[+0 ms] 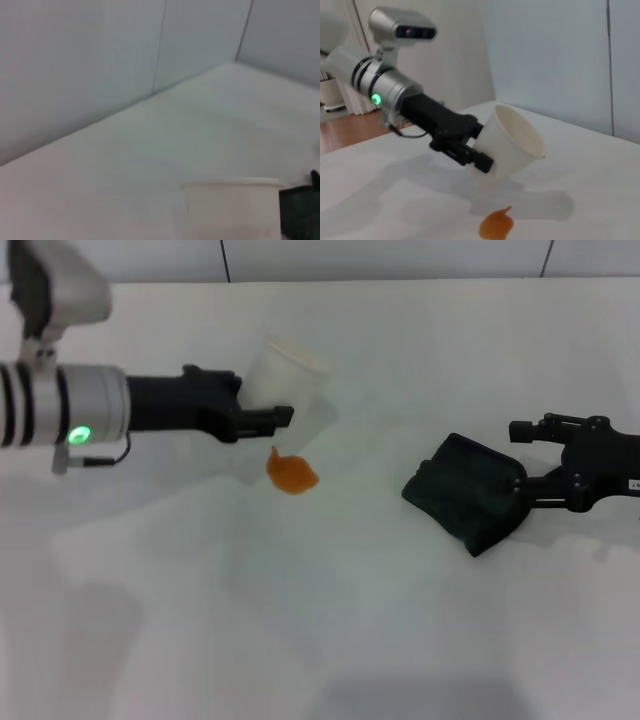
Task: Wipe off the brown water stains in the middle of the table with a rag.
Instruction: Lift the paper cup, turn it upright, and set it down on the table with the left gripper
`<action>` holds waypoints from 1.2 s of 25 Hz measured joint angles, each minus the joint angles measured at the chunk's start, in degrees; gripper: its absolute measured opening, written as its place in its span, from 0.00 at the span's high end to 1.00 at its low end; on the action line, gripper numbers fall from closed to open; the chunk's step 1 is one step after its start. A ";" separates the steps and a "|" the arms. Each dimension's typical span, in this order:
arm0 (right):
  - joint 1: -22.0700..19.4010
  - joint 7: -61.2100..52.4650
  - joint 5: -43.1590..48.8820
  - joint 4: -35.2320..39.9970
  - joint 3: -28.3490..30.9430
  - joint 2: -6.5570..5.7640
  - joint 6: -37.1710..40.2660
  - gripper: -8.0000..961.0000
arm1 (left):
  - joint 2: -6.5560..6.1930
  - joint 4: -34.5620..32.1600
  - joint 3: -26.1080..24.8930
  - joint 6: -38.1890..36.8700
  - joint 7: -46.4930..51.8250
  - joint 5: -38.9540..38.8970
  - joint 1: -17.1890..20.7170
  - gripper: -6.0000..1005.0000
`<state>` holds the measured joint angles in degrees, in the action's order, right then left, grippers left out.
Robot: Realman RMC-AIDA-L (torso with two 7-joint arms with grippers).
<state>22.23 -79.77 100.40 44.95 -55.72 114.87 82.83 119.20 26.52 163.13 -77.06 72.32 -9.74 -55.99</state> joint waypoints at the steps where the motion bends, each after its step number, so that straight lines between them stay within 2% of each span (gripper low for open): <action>1: 0.01 0.00 -0.05 0.01 -0.01 0.00 0.06 0.13 | 0.01 -0.33 0.00 -0.92 -1.09 -2.03 1.72 0.41; 2: 0.02 0.01 -0.10 0.03 0.00 0.00 0.10 0.13 | 0.01 -0.57 0.00 -2.01 -2.26 -4.28 3.41 0.41; 3: 0.05 0.01 -0.15 0.06 0.00 0.00 0.12 0.13 | -0.01 -1.31 0.00 -3.86 -4.94 -8.85 6.62 0.41; 4: 0.05 0.02 -0.16 0.07 0.00 0.00 0.14 0.13 | -0.01 -1.31 0.00 -3.86 -4.94 -8.85 6.62 0.42; 8: 0.08 0.03 -0.23 0.06 0.00 0.00 0.16 0.14 | -0.15 -3.42 -0.01 -6.95 -12.09 -19.79 14.04 0.42; 10: 0.12 0.05 -0.33 0.06 -0.01 0.00 0.16 0.14 | -0.17 -3.81 -0.01 -7.32 -13.24 -21.68 15.19 0.42; 11: 0.15 0.05 -0.42 0.06 -0.01 0.00 0.16 0.14 | -0.20 -4.52 -0.01 -7.62 -14.86 -25.35 17.63 0.42; 12: 0.18 0.05 -0.56 0.06 0.00 0.00 0.15 0.14 | -0.19 -4.63 -0.04 -7.61 -14.84 -26.66 18.53 0.42; 19: 0.16 0.06 -0.90 0.12 0.00 0.00 0.14 0.14 | -0.13 -6.42 -0.12 -7.23 -14.41 -30.91 21.09 0.42; 30: 0.09 0.06 -0.92 0.14 -0.01 -0.02 0.14 0.14 | -0.08 -8.20 -0.13 -3.58 -14.83 -30.60 23.26 0.41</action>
<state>22.32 -79.71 99.48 45.09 -55.72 114.85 82.96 119.12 18.33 163.00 -80.64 57.50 -40.34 -32.73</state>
